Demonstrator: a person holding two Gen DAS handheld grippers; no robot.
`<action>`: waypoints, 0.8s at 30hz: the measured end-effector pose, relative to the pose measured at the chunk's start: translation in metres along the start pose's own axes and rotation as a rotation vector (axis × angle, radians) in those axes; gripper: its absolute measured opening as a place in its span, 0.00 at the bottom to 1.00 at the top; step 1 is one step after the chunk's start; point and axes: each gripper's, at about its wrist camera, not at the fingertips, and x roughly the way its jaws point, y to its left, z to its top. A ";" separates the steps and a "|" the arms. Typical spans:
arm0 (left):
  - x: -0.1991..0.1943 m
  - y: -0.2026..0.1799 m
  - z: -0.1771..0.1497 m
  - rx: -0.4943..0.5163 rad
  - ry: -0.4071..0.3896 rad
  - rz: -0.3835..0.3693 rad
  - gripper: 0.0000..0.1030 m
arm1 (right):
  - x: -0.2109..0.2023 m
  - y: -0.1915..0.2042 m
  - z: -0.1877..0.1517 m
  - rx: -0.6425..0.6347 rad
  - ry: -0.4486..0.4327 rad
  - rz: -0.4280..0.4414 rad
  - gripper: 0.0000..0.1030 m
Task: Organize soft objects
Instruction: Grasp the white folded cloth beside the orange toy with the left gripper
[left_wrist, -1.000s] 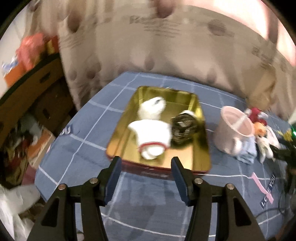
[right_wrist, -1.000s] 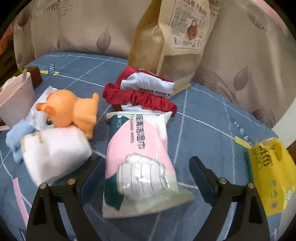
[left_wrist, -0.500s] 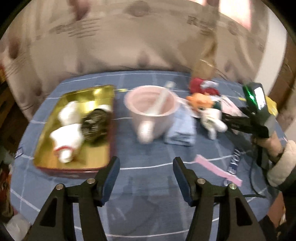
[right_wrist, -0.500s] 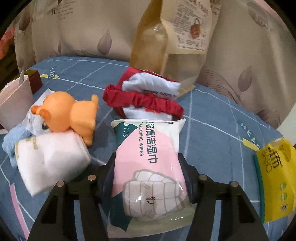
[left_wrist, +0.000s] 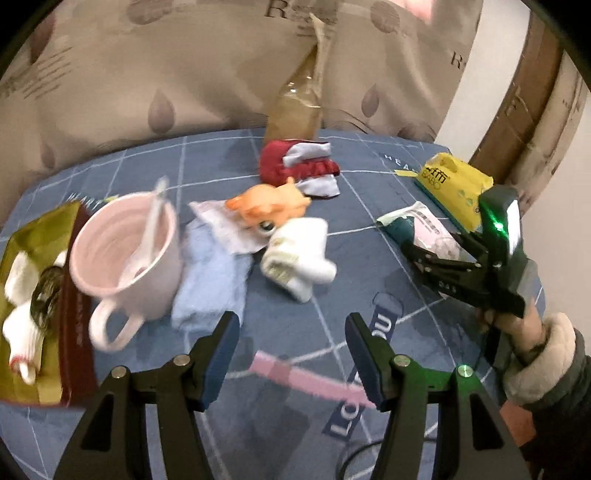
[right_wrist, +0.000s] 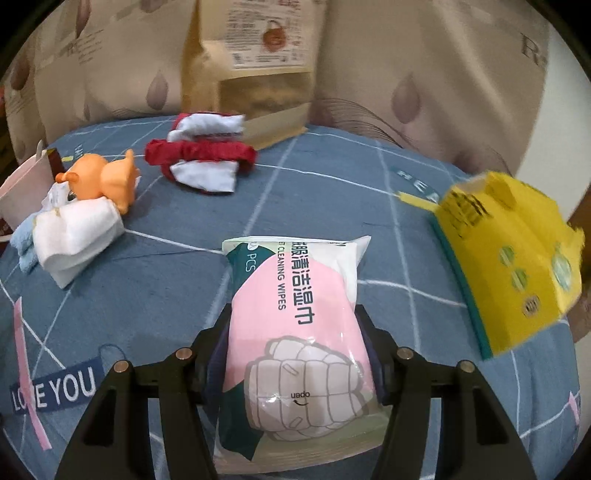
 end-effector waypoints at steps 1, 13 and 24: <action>0.005 -0.001 0.003 0.002 0.011 -0.009 0.59 | -0.001 -0.004 -0.002 0.011 0.000 0.001 0.56; 0.054 0.000 0.043 -0.074 0.128 -0.067 0.59 | 0.002 -0.006 -0.002 0.024 0.011 0.010 0.58; 0.085 0.005 0.054 -0.097 0.180 0.013 0.65 | 0.004 -0.007 -0.001 0.028 0.012 0.016 0.59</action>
